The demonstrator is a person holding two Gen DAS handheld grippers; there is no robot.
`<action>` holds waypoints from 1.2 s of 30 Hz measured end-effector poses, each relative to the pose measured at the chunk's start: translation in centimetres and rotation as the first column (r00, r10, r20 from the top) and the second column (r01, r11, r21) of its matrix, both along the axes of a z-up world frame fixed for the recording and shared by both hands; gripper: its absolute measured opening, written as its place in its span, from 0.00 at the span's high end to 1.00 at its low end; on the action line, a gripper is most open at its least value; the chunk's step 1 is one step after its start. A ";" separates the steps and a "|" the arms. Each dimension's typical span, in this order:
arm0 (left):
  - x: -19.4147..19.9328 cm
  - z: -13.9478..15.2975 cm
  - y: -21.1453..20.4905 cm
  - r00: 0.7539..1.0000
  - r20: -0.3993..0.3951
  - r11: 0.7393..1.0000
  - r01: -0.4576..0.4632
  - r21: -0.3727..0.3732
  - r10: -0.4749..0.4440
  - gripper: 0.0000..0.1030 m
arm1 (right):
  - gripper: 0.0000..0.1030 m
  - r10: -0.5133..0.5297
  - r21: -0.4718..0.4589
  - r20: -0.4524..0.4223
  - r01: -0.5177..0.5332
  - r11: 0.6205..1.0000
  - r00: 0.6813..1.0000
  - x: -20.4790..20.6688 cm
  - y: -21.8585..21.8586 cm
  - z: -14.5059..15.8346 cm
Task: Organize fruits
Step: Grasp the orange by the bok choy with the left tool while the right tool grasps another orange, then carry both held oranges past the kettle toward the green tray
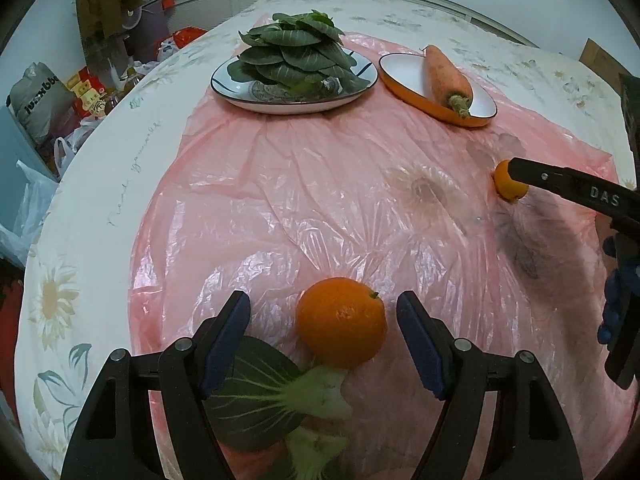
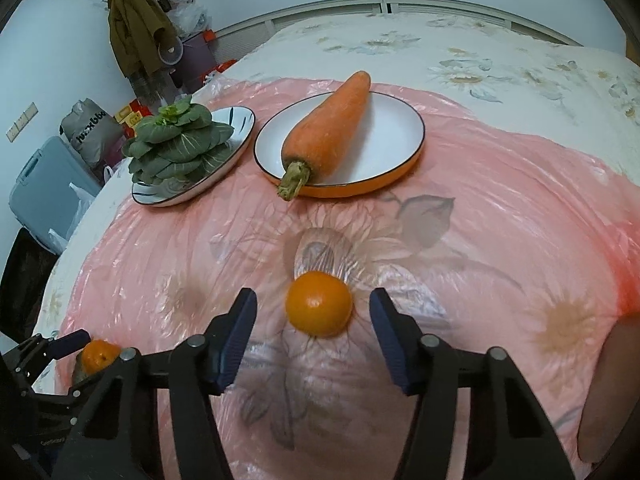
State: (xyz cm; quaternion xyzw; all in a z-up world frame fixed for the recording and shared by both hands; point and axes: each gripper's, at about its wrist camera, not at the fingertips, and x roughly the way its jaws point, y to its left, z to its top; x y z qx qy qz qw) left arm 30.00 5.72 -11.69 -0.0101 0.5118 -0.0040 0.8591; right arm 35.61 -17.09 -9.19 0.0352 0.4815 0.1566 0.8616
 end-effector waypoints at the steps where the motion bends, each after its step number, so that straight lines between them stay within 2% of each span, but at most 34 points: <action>1: 0.0 -0.1 0.0 1.000 -0.001 1.000 -0.002 -0.001 0.002 0.32 | 0.05 0.002 -0.006 -0.005 -0.002 1.000 1.000 0.2 0.1 -0.2; 7: 0.3 -0.5 -0.1 1.000 -0.005 1.000 0.001 0.000 -0.001 0.32 | 0.10 0.016 -0.026 -0.021 -0.017 1.000 1.000 0.8 0.6 -0.9; 12: 0.4 -0.9 -0.2 1.000 -0.005 1.000 0.003 0.004 -0.003 0.33 | 0.18 0.029 -0.044 -0.035 -0.031 0.999 0.999 1.0 1.1 -1.5; 18: 0.4 -1.0 -0.3 1.000 -0.005 1.000 0.013 0.015 -0.013 0.38 | 0.24 0.035 -0.070 -0.035 -0.037 0.997 0.999 1.1 1.4 -1.8; 30: 0.4 -1.2 -0.2 1.000 -0.003 0.999 0.029 0.035 -0.029 0.46 | 0.25 0.033 -0.102 -0.039 -0.037 0.994 0.999 1.3 1.7 -2.3; 34: 0.3 -1.2 -0.3 0.999 0.000 0.999 0.035 0.041 -0.035 0.50 | 0.30 0.034 -0.115 -0.036 -0.038 0.993 0.999 1.2 1.9 -2.4; 36: 0.3 -1.2 -0.4 0.999 0.003 0.998 0.039 0.044 -0.039 0.52 | 0.35 0.036 -0.138 -0.032 -0.040 0.990 0.999 1.1 2.0 -2.4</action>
